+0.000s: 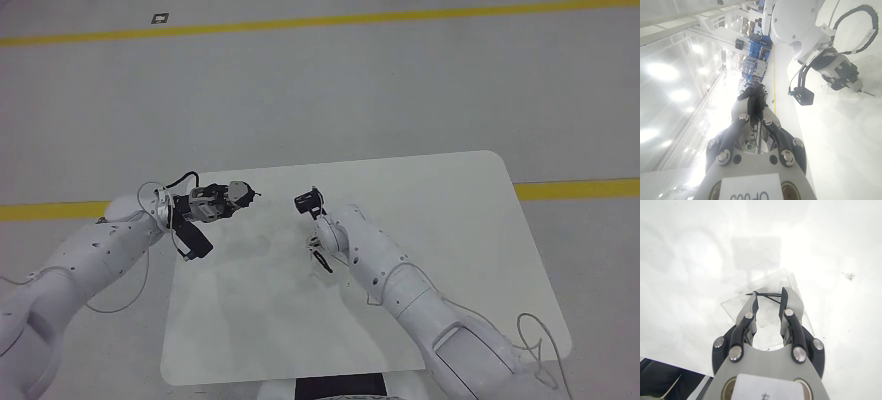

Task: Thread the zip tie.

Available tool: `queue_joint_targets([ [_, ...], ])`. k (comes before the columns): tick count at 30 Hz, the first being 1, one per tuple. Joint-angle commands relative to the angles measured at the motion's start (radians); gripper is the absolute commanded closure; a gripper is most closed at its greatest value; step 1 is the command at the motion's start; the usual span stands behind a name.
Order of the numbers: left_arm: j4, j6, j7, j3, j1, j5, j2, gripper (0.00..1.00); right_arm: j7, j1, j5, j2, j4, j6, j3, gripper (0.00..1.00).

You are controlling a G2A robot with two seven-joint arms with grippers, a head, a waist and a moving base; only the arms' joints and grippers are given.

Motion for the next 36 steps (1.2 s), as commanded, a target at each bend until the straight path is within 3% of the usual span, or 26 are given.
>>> queue_joint_targets([
  [1,0.0,0.0,0.0,0.0,0.0,0.0,0.0,1.0,0.008,0.004,0.006,-0.002,0.005,-0.004,-0.004,0.79],
  [6,0.0,0.0,0.0,0.0,0.0,0.0,0.0,1.0,0.015,0.007,0.006,-0.004,-0.002,-0.003,-0.008,0.8],
  [17,0.0,0.0,0.0,0.0,0.0,0.0,0.0,1.0,-0.016,-0.01,-0.022,0.006,-0.033,-0.013,0.007,0.71],
  [27,0.0,0.0,0.0,0.0,0.0,0.0,0.0,1.0,-0.018,0.01,-0.027,0.002,0.021,-0.025,0.0,0.69],
  [33,0.0,0.0,0.0,0.0,0.0,0.0,0.0,1.0,-0.019,0.021,-0.018,-0.004,0.04,-0.023,-0.008,0.9],
  [34,0.0,0.0,0.0,0.0,0.0,0.0,0.0,1.0,-0.019,0.021,-0.016,-0.004,0.04,-0.023,-0.008,1.0],
  [36,0.0,0.0,0.0,0.0,0.0,0.0,0.0,1.0,-0.02,0.02,-0.016,-0.005,0.038,-0.023,-0.008,1.0],
])
